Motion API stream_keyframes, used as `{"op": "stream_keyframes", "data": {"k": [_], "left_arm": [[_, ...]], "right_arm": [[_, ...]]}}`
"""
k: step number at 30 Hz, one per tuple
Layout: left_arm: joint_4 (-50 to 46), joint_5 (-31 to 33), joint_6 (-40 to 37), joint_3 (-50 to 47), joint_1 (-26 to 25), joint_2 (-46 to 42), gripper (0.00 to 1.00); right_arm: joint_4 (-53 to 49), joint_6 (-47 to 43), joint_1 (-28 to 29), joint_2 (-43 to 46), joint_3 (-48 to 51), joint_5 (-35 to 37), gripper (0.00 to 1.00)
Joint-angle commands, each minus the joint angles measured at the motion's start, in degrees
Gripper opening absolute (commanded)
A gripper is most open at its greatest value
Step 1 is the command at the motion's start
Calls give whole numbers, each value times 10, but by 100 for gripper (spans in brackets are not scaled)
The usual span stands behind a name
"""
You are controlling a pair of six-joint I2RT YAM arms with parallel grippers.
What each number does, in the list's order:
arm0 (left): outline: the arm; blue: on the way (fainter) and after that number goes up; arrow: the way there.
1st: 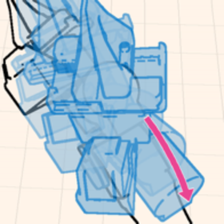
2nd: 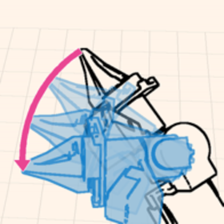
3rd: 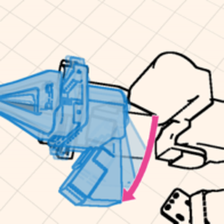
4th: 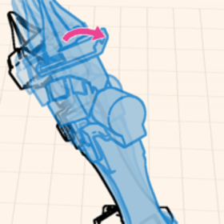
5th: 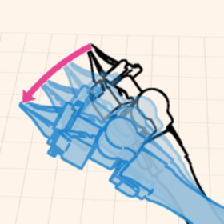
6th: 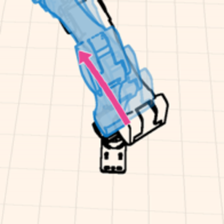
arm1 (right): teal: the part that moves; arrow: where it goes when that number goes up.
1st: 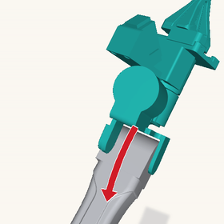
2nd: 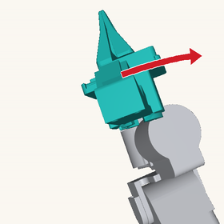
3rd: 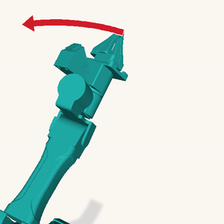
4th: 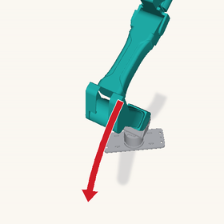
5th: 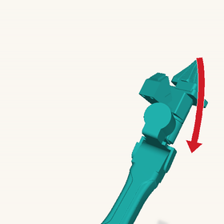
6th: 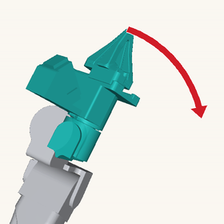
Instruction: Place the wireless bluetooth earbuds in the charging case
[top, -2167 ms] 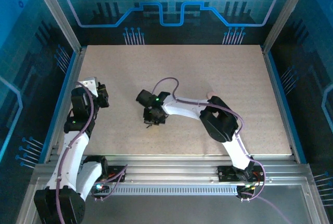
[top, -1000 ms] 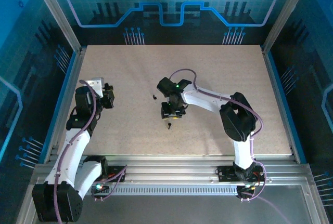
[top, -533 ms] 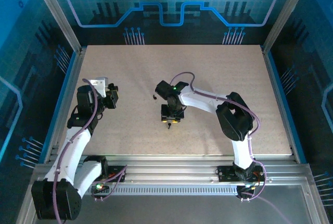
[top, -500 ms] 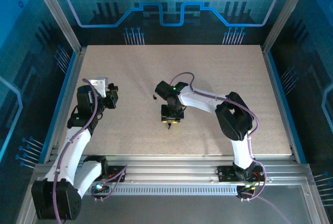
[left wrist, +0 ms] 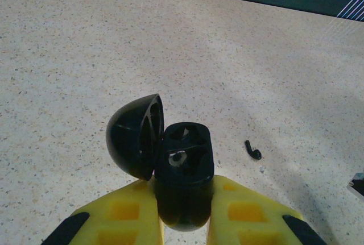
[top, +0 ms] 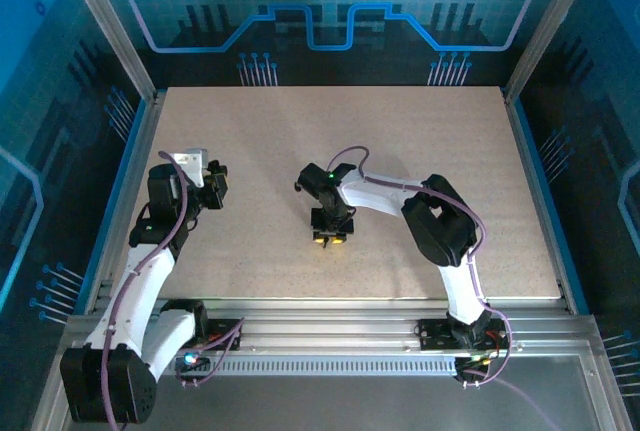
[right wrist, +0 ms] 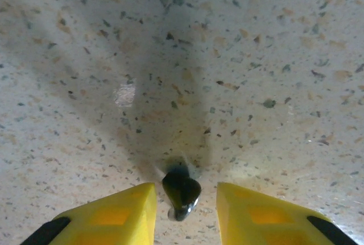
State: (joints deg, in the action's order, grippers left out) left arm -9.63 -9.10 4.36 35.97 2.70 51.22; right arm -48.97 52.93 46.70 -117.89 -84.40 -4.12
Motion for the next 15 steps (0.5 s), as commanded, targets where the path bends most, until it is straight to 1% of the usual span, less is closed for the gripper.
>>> {"op": "stream_keyframes", "data": {"k": [1, 10, 15], "left_arm": [[6, -12, -11, 23, -5, -4, 5], [6, -13, -12, 24, -5, -2, 5], [6, -13, -12, 24, -5, -2, 5]], "right_arm": [[-1, 2, 1, -14, 4, -7, 32], [6, -11, -8, -26, -3, -1, 28], [13, -13, -8, -28, -4, -5, 21]]}}
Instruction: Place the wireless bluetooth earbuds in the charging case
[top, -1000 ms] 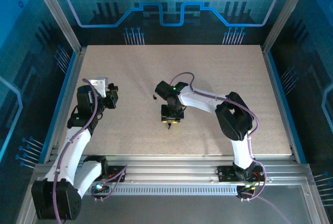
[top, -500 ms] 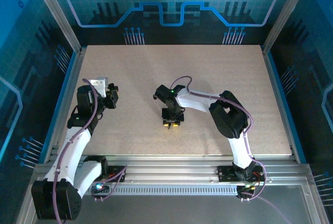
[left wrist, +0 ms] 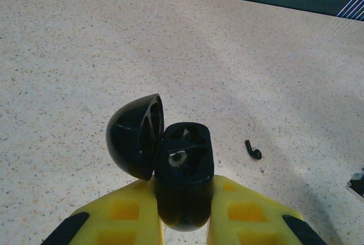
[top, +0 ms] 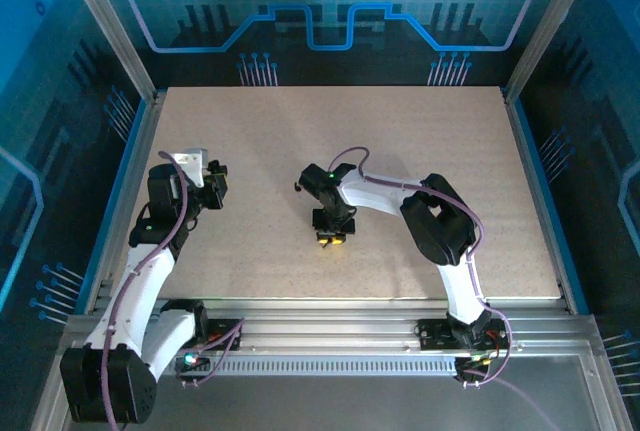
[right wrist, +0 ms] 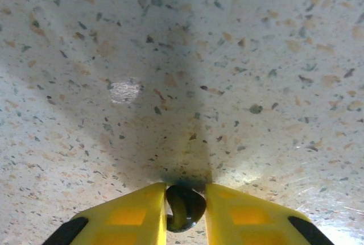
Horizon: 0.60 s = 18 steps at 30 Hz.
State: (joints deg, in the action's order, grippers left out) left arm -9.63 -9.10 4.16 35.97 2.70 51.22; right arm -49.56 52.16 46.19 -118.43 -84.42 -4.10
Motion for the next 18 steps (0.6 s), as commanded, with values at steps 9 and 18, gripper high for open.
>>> {"op": "stream_keyframes", "data": {"k": [9, 18], "left_arm": [[12, -23, -7, 22, -18, 11, 5], [82, -75, -20, -9, -89, 31, 5]], "right_arm": [[53, 9, -3, 25, 29, 1, 17], [156, -35, -6, 141, 108, 86, 17]]}}
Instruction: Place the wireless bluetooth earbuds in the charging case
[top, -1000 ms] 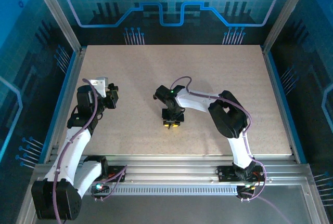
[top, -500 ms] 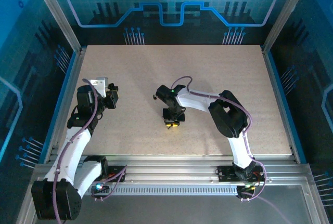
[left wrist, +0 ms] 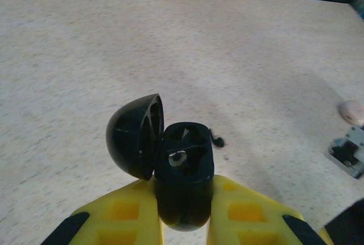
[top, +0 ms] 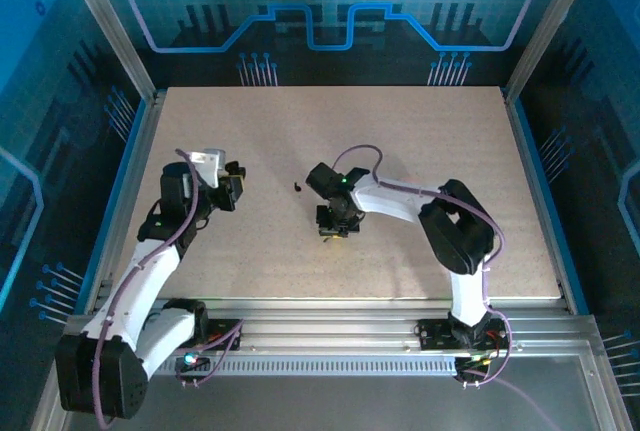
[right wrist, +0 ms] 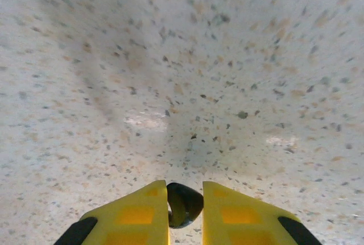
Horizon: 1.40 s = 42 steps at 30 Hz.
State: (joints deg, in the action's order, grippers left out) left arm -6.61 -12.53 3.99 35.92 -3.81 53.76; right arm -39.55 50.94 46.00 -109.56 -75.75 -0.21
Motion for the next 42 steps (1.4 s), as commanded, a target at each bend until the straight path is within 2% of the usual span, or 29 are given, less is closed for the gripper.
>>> {"op": "stream_keyframes", "data": {"k": [1, 5, 9, 13, 21, 32, 42], "left_arm": [[65, -49, -24, -13, -35, 11, 4], [102, -78, -46, -19, -81, 46, 4], [120, -81, -63, -26, -119, 75, 4], [152, -87, -74, -38, -144, 96, 5], [229, -152, -140, -47, -188, 151, 5], [252, -215, -193, -67, -204, 156, 5], [253, -222, -215, -65, -217, 156, 5]], "right_arm": [[68, -27, -5, 66, 31, 54, 17], [138, -59, -17, 122, 79, 58, 18], [192, -106, -33, 178, 115, 56, 18], [235, -150, -47, 231, 149, 52, 18], [336, -247, -67, 302, 213, 19, 18], [380, -413, -61, 375, 233, -19, 19], [363, -503, -25, 390, 226, -35, 20]]}}
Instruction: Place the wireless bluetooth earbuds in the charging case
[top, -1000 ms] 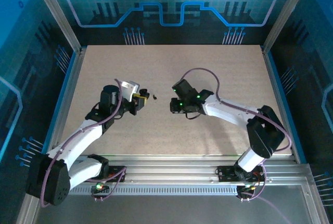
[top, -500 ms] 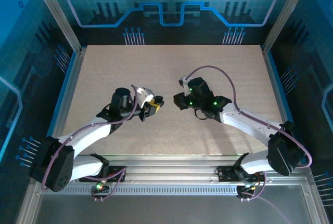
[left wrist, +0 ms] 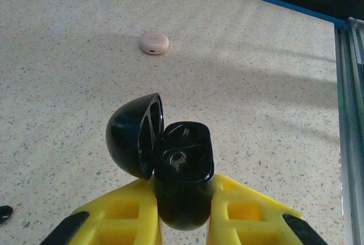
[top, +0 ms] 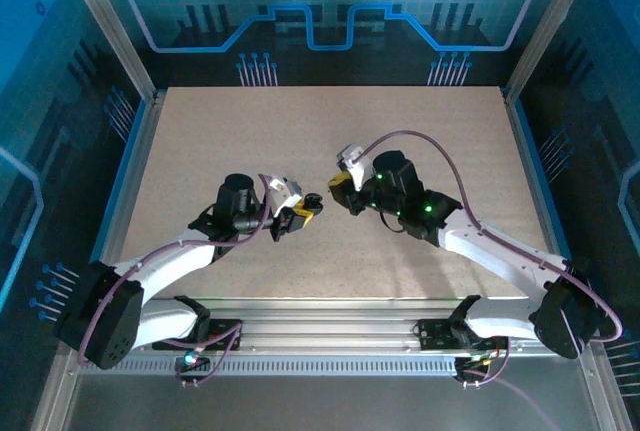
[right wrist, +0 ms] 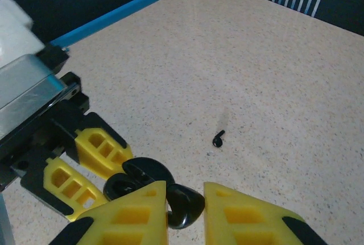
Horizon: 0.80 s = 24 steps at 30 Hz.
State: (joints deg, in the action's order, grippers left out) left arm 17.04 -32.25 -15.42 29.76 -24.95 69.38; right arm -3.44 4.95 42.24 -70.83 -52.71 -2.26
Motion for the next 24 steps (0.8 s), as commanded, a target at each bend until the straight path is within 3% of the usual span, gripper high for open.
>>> {"op": "stream_keyframes", "data": {"k": [1, 10, 24], "left_arm": [[17, -26, -22, -4, -6, -1, 5], [20, -27, -24, -10, -11, -23, 5], [16, -27, -25, -10, -15, -44, 5]], "right_arm": [[0, -48, 15, 0, -7, -16, 19], [-12, -82, 29, -37, -30, -56, 20], [-22, -111, 37, -71, -49, -55, 18]]}}
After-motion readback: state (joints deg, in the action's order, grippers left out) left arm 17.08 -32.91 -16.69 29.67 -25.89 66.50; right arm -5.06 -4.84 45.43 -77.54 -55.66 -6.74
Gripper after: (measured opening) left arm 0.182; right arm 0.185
